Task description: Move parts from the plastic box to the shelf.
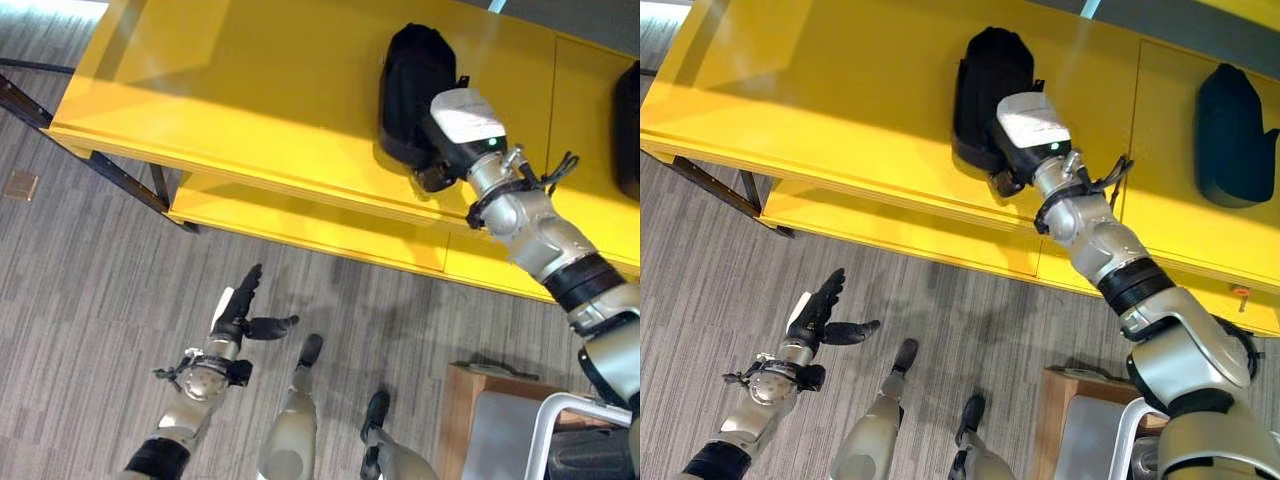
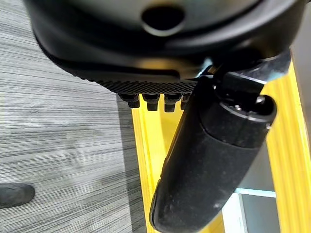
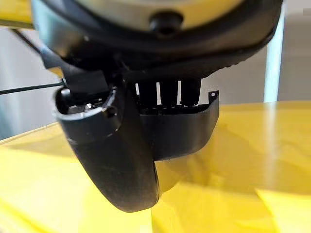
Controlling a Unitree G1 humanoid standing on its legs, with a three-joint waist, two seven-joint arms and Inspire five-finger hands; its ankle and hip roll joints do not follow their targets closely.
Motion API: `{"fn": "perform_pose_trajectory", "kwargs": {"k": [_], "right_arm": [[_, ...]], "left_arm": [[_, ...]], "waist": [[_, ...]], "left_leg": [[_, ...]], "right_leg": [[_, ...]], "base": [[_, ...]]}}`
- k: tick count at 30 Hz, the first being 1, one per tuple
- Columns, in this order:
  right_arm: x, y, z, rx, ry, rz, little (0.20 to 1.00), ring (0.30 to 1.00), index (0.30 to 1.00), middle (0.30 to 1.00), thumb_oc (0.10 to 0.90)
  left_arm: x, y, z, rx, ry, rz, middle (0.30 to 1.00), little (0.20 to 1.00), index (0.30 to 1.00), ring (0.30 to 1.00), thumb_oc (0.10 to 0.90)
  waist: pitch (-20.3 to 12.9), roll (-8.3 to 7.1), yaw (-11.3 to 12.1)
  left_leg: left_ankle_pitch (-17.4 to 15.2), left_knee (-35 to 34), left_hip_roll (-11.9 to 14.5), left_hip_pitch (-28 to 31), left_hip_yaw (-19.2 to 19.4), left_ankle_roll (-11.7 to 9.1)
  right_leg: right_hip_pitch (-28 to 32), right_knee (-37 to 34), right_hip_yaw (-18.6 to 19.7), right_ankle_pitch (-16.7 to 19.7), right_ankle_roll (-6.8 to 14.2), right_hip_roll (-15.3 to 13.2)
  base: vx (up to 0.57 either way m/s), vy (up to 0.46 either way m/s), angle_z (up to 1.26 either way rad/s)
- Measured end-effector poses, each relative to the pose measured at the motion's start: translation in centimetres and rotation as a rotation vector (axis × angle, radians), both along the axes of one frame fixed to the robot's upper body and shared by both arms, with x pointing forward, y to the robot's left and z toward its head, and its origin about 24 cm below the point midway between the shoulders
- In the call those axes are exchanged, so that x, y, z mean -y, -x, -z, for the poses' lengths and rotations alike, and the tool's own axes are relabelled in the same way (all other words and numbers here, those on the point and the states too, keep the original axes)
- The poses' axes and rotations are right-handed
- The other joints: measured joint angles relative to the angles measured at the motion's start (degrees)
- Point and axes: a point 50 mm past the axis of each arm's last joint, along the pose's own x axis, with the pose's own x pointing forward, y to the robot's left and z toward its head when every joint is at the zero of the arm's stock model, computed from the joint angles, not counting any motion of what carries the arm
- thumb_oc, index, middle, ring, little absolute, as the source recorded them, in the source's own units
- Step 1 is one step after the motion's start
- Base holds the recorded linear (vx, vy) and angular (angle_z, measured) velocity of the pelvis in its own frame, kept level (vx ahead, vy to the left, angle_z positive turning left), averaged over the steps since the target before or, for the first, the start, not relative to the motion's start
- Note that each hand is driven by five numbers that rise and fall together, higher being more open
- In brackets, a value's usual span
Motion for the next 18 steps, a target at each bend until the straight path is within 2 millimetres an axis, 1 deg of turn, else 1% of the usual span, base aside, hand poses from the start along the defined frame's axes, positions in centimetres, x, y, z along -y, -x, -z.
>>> {"fn": "perform_pose_trajectory", "kwargs": {"k": [3,5,7,12,16,18], "right_arm": [[1.1,-0.2,-0.9,0.016,-0.022,0.049,0.3,0.3,0.3,0.3,0.4],[2.0,-0.3,-1.2,0.019,-0.034,0.077,0.3,0.3,0.3,0.3,0.4],[2.4,-0.3,-1.1,0.014,-0.035,0.098,0.3,0.3,0.3,0.3,0.4],[3.4,-0.6,-0.5,-0.011,-0.022,0.143,0.3,0.3,0.3,0.3,0.4],[3.9,-0.8,0.1,-0.039,0.016,0.169,0.3,0.3,0.3,0.3,0.4],[3.6,-1.0,0.1,-0.046,0.055,0.168,0.3,0.3,0.3,0.3,0.4]], "left_arm": [[0.0,-0.2,-0.2,0.005,0.03,-0.009,1.0,1.0,1.0,1.0,0.9],[0.0,-0.2,-0.2,0.005,0.03,-0.008,1.0,1.0,1.0,1.0,0.9],[0.0,-0.2,-0.1,0.004,0.03,-0.008,1.0,1.0,1.0,1.0,0.9],[0.5,-0.3,-0.1,0.003,0.027,0.015,1.0,1.0,1.0,1.0,0.9],[0.7,-0.5,-0.4,0.013,0.029,0.026,1.0,1.0,1.0,1.0,0.9],[0.7,-0.7,-0.5,0.018,0.028,0.028,1.0,1.0,1.0,1.0,0.9]], "waist": [[0.2,0.34,-0.05],[0.4,0.66,-0.37],[0.44,0.75,-0.34],[0.45,0.78,-1.63],[0.45,0.8,-1.63],[0.45,0.81,-1.63]], "left_leg": [[0.0,-0.01,-0.02,0.0,0.25,0.0],[0.01,0.0,0.01,0.0,0.57,0.02],[0.01,0.0,0.02,0.0,0.77,0.02],[0.04,0.02,0.07,0.02,1.1,0.05],[0.04,0.06,0.18,0.11,1.23,0.05],[0.04,0.06,0.17,0.13,1.28,0.06]], "right_leg": [[-0.1,0.0,0.23,0.0,0.01,-0.09],[-0.24,0.01,0.49,0.02,0.03,-0.12],[-0.29,0.01,0.64,0.03,0.04,-0.15],[-0.38,0.01,0.86,0.04,0.05,-0.16],[-0.37,0.01,0.99,0.05,0.06,-0.1],[-0.37,0.01,1.08,0.07,0.1,-0.12]], "base": [[-0.01,0.016,-0.04],[-0.01,0.01,-0.05],[-0.02,0.001,-0.05],[0.0,-0.003,-0.01],[0.0,-0.004,-0.01],[0.0,0.0,0.0]]}}
